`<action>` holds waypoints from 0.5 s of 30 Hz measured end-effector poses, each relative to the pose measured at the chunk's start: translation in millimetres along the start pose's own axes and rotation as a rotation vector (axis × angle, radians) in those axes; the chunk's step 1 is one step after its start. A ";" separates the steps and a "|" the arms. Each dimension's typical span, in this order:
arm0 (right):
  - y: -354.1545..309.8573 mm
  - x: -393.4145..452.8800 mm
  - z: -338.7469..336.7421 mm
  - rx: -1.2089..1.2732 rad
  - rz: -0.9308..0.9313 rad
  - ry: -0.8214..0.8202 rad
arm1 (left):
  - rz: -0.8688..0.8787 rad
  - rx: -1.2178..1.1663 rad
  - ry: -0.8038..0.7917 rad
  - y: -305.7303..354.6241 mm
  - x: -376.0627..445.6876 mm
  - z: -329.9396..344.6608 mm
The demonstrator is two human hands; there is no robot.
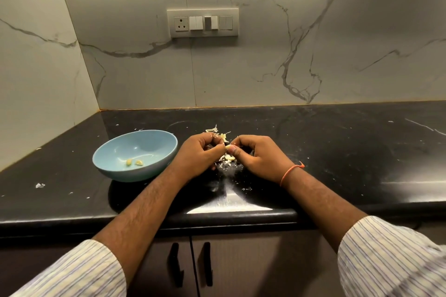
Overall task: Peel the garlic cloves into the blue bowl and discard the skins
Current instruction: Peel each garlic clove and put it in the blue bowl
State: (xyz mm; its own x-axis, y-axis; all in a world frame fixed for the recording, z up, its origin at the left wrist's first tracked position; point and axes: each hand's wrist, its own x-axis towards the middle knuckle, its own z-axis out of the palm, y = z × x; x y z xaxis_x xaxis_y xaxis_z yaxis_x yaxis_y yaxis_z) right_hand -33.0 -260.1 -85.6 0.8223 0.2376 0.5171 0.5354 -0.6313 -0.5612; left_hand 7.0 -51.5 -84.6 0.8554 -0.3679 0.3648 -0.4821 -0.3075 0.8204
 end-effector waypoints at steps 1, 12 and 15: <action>0.2 0.3 -0.3 0.019 0.012 -0.006 | 0.002 0.004 -0.014 -0.1 0.4 0.0; 3.9 6.0 -5.6 0.247 0.067 -0.119 | 0.022 0.042 -0.045 -0.4 1.7 -1.3; 2.1 5.0 -6.4 0.290 0.050 -0.095 | 0.031 0.023 -0.042 -0.4 1.5 -1.1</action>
State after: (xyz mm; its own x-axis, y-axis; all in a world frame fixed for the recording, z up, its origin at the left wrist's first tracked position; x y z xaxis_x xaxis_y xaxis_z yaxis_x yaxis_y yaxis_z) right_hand -29.0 -265.0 -80.1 0.8558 0.2883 0.4296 0.5158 -0.4100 -0.7523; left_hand 8.7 -50.9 -83.9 0.8316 -0.4135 0.3706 -0.5128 -0.3157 0.7983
